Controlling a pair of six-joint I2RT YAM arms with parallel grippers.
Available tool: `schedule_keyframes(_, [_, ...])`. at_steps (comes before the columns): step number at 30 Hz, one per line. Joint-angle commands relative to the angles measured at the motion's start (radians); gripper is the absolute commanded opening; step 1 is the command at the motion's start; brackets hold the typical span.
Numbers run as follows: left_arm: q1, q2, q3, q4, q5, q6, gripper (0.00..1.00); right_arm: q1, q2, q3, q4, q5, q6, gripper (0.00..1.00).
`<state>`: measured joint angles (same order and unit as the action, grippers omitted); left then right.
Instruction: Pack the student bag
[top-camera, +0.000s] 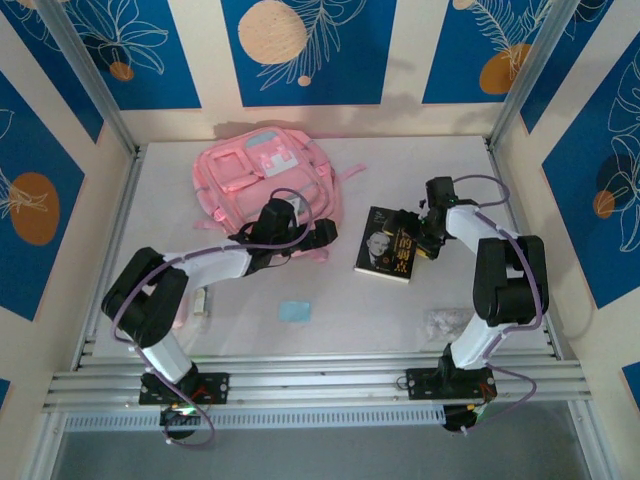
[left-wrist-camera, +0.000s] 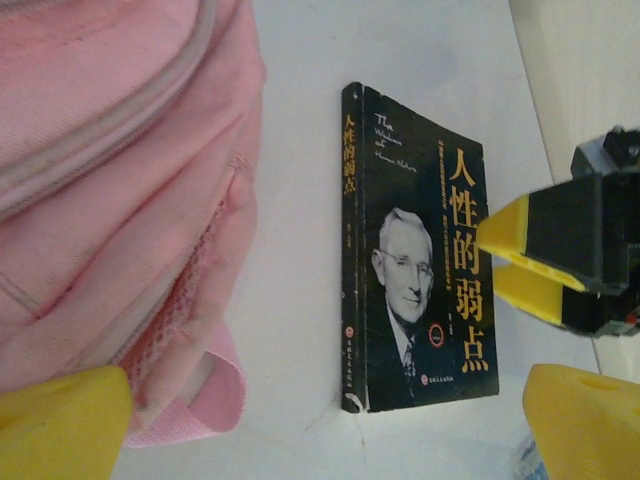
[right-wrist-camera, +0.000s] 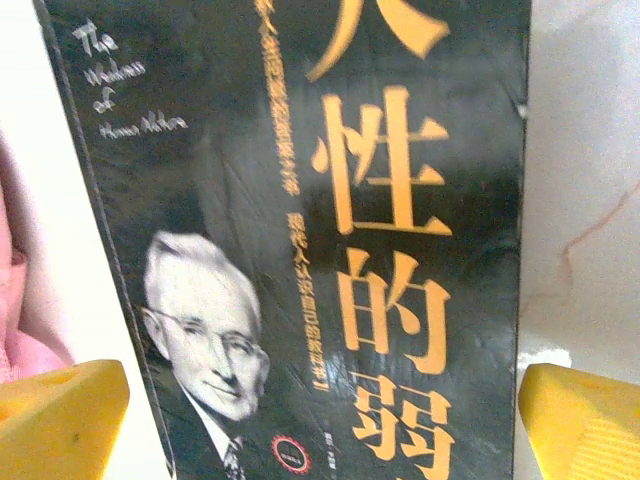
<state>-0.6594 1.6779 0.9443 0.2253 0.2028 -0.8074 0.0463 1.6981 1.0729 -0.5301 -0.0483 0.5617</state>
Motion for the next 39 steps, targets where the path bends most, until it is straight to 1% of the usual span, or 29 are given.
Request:
schedule_keyframes(1, [-0.012,0.016,0.001,0.028,0.039,-0.013,0.98,0.009,0.043,0.050,-0.045,0.086,-0.023,0.99])
schedule_keyframes(6, [-0.016,0.026,0.004,0.029,0.050,-0.012,0.95,0.047,0.099,0.086,-0.043,0.076,-0.032,0.92])
schedule_keyframes(8, [-0.017,0.029,0.006,0.031,0.052,-0.013,0.95,0.056,0.107,0.093,-0.041,0.070,-0.031,0.91])
schedule_keyframes(12, [-0.018,0.033,0.010,0.029,0.054,-0.013,0.95,0.055,0.085,0.093,-0.042,0.042,-0.026,0.87])
schedule_keyframes(17, [-0.017,0.040,0.015,0.026,0.056,-0.011,0.94,0.044,0.012,0.076,-0.007,-0.078,-0.002,0.79])
schedule_keyframes(21, [-0.020,0.050,0.021,0.031,0.063,-0.013,0.93,0.035,-0.013,0.067,0.032,-0.158,0.028,0.73])
schedule_keyframes(25, [-0.022,0.053,0.019,0.032,0.067,-0.016,0.92,0.038,-0.009,0.062,0.065,-0.196,0.037,0.66])
schedule_keyframes(27, [-0.022,0.052,0.016,0.034,0.066,-0.016,0.92,0.038,0.007,0.057,0.077,-0.210,0.042,0.61])
schedule_keyframes(30, [-0.022,0.052,0.014,0.036,0.066,-0.017,0.92,0.037,0.025,0.039,0.107,-0.240,0.061,0.48])
schedule_keyframes(32, [-0.022,0.049,0.014,0.033,0.065,-0.016,0.92,0.037,0.026,0.024,0.133,-0.260,0.073,0.38])
schedule_keyframes(36, [-0.021,0.047,0.014,0.031,0.060,-0.013,0.92,0.038,0.025,0.021,0.147,-0.284,0.076,0.25])
schedule_keyframes(39, [-0.022,0.048,0.020,0.031,0.060,-0.013,0.92,0.039,0.030,0.027,0.145,-0.288,0.070,0.06])
